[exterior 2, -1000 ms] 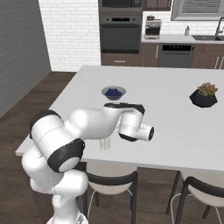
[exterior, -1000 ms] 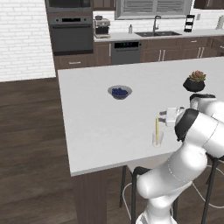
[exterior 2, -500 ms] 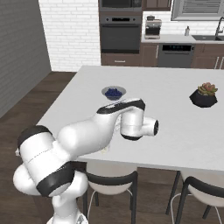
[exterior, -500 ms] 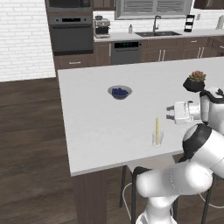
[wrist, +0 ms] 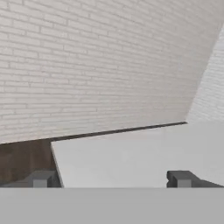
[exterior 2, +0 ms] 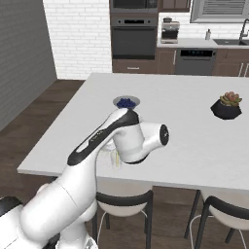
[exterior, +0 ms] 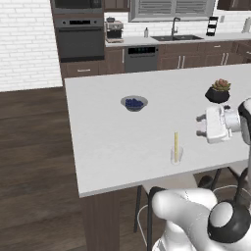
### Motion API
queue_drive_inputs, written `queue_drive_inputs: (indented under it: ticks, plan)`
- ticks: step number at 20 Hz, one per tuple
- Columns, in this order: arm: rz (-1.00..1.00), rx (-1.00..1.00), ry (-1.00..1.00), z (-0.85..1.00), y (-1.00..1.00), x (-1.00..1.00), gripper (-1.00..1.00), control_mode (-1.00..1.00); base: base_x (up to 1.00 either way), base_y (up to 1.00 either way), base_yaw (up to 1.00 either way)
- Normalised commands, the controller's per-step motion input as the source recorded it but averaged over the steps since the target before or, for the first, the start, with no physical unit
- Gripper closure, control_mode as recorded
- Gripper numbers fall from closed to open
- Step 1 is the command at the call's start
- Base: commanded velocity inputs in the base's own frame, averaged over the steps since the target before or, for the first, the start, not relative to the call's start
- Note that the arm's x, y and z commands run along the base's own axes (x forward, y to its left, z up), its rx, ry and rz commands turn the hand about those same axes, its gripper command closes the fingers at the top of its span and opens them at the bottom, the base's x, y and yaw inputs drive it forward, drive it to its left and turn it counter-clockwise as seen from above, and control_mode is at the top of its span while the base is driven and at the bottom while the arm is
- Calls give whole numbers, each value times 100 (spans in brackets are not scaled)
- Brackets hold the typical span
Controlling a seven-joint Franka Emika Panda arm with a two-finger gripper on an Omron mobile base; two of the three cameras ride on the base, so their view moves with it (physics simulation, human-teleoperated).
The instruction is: Take a straw from the drawer in front and place it inside the glass cup on the dining counter.
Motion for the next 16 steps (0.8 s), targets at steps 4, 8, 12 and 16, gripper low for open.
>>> queue_drive_inputs:
  ticks: [4, 8, 12, 16]
  plan:
    - [0, -29, -2, 41, 72, -36, -100, -100, 0, 0, 0]
    - [0, -33, 0, 20, 88, -18, -100, -100, 0, 0, 0]
    - [3, -35, 3, 1, 98, -4, -100, -100, 0, 0, 0]
    - [8, -15, 17, 0, 70, 0, -100, -100, 0, 0, 0]
